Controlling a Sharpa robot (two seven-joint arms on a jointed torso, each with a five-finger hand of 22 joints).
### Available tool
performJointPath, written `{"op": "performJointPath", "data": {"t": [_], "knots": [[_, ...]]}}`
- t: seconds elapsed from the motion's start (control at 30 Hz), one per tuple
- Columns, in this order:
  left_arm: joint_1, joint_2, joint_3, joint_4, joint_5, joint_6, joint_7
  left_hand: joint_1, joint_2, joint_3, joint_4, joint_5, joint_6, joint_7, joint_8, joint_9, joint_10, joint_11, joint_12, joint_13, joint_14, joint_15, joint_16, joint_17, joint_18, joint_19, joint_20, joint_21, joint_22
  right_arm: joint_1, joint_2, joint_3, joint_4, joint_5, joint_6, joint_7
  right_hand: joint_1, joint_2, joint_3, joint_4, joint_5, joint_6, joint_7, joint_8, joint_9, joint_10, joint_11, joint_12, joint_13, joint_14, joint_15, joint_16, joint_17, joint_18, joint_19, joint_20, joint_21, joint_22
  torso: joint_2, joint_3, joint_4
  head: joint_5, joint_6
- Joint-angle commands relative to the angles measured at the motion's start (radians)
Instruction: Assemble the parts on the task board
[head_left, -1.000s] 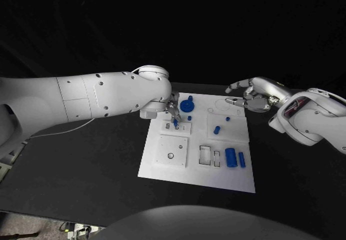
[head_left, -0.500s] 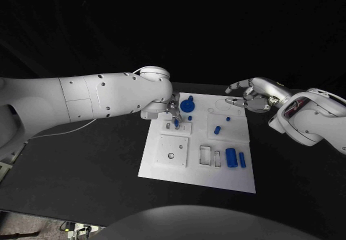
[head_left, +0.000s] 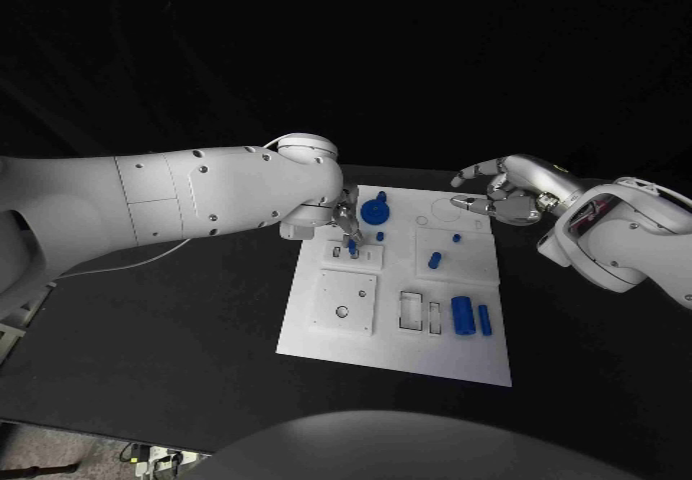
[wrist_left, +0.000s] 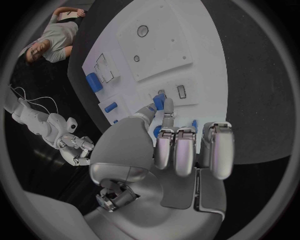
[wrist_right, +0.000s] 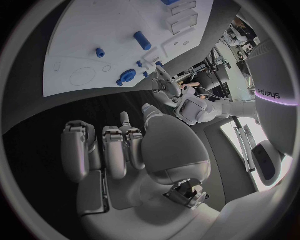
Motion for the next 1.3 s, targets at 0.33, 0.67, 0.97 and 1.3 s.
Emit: {"op": "performJointPath", "data": {"t": [0.33, 0.67, 0.97, 1.3], "knots": [[-0.003, -0.001, 0.000, 0.014, 0.002, -0.014, 0.005, -0.015, -0.002, 0.009, -0.002, 0.004, -0.002, -0.002, 0.001, 0.002, 0.102, -0.004, 0.000, 0.263, 0.102, -0.006, 0.002, 0.263, -0.008, 0.083, -0.007, -0.007, 0.245, -0.001, -0.001, 0.000, 0.001, -0.006, 0.011, 0.003, 0.010, -0.002, 0.001, -0.008, -0.001, 0.008, 0.000, -0.003, 0.001, 0.103, 0.007, 0.003, 0.261, 0.104, 0.005, 0.003, 0.264, 0.014, -0.005, 0.002, -0.005, 0.206, 0.000, 0.0000, -0.0001, 0.003, 0.000], [-0.004, -0.006, 0.000, 0.019, -0.001, -0.019, 0.005, -0.020, -0.003, 0.017, -0.002, 0.005, -0.006, -0.001, -0.002, 0.006, 0.102, -0.003, 0.000, 0.263, 0.102, -0.006, 0.002, 0.263, -0.007, 0.082, -0.007, -0.009, 0.244, -0.002, -0.002, 0.000, 0.002, -0.006, 0.010, 0.004, 0.012, -0.002, 0.001, -0.008, -0.001, 0.008, 0.000, -0.004, 0.001, 0.103, 0.007, 0.003, 0.261, 0.104, 0.005, 0.003, 0.264, 0.014, -0.005, 0.002, -0.004, 0.207, 0.000, -0.0003, -0.0002, 0.002, 0.000], [-0.005, -0.007, 0.000, 0.015, -0.009, -0.020, 0.006, -0.021, -0.003, 0.020, -0.002, 0.006, -0.007, 0.000, -0.003, 0.007, 0.102, -0.003, 0.000, 0.263, 0.102, -0.006, 0.002, 0.263, -0.007, 0.081, -0.006, -0.009, 0.243, -0.003, -0.004, 0.000, 0.003, -0.006, 0.010, 0.005, 0.012, -0.002, 0.001, -0.008, -0.001, 0.008, 0.000, -0.004, 0.001, 0.103, 0.007, 0.003, 0.261, 0.104, 0.005, 0.003, 0.264, 0.014, -0.005, 0.002, -0.004, 0.207, 0.000, 0.0001, -0.0006, 0.000, 0.000], [-0.006, -0.002, 0.000, 0.012, -0.006, -0.018, 0.007, -0.022, -0.003, 0.022, -0.002, 0.006, -0.008, 0.000, -0.003, 0.007, 0.102, -0.003, 0.000, 0.263, 0.102, -0.005, 0.002, 0.263, -0.007, 0.081, -0.006, -0.009, 0.243, -0.003, -0.005, 0.000, 0.004, -0.006, 0.009, 0.006, 0.013, -0.002, 0.002, -0.008, -0.001, 0.009, 0.000, -0.004, 0.001, 0.103, 0.007, 0.003, 0.261, 0.104, 0.005, 0.003, 0.264, 0.013, -0.004, 0.002, -0.003, 0.207, 0.000, 0.0001, -0.0008, -0.002, 0.000]]}}
